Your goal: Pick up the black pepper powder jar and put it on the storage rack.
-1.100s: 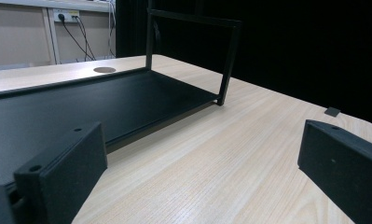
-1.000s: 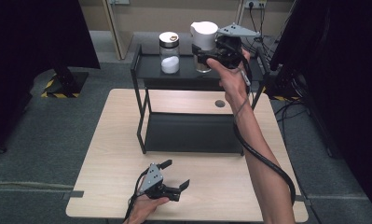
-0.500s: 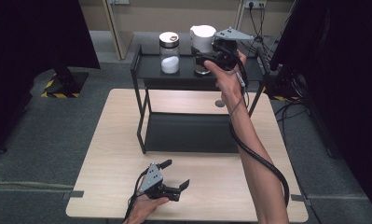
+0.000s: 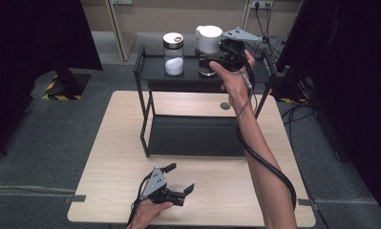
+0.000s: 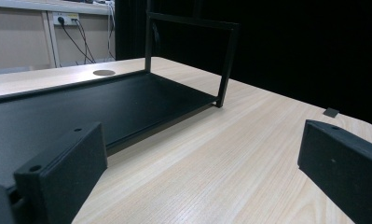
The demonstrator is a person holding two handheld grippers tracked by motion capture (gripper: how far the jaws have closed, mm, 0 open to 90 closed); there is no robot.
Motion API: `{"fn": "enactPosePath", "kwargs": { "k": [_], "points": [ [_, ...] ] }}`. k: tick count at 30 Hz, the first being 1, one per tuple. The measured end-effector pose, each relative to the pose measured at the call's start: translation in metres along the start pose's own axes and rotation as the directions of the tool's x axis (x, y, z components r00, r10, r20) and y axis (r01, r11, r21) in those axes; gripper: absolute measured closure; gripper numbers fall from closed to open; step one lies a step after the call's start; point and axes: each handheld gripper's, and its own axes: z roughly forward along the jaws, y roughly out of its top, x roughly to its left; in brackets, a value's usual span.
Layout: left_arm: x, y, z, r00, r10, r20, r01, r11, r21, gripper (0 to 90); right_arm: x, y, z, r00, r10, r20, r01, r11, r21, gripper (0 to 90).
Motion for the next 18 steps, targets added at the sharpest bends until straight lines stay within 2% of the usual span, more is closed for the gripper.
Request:
{"fn": "enactPosePath", "kwargs": {
  "k": [6,10,18],
  "points": [
    [0.0,0.0,0.0,1.0,0.001,-0.001,-0.001,1.0,-0.001,0.6,0.003,0.004,-0.009,0.9997,0.009,0.024,-0.009,1.0,0.005,1.8],
    [0.0,0.0,0.0,1.0,0.0,0.0,0.0,1.0,0.001,0.6,0.001,0.002,-0.017,0.9997,0.024,0.007,-0.023,1.0,-0.004,0.6],
    [0.0,0.0,0.0,1.0,0.0,-0.001,0.0,1.0,0.001,0.5,-0.001,-0.006,-0.032,0.9996,0.02,-0.021,-0.021,1.0,-0.018,0.5]
  ]
}}
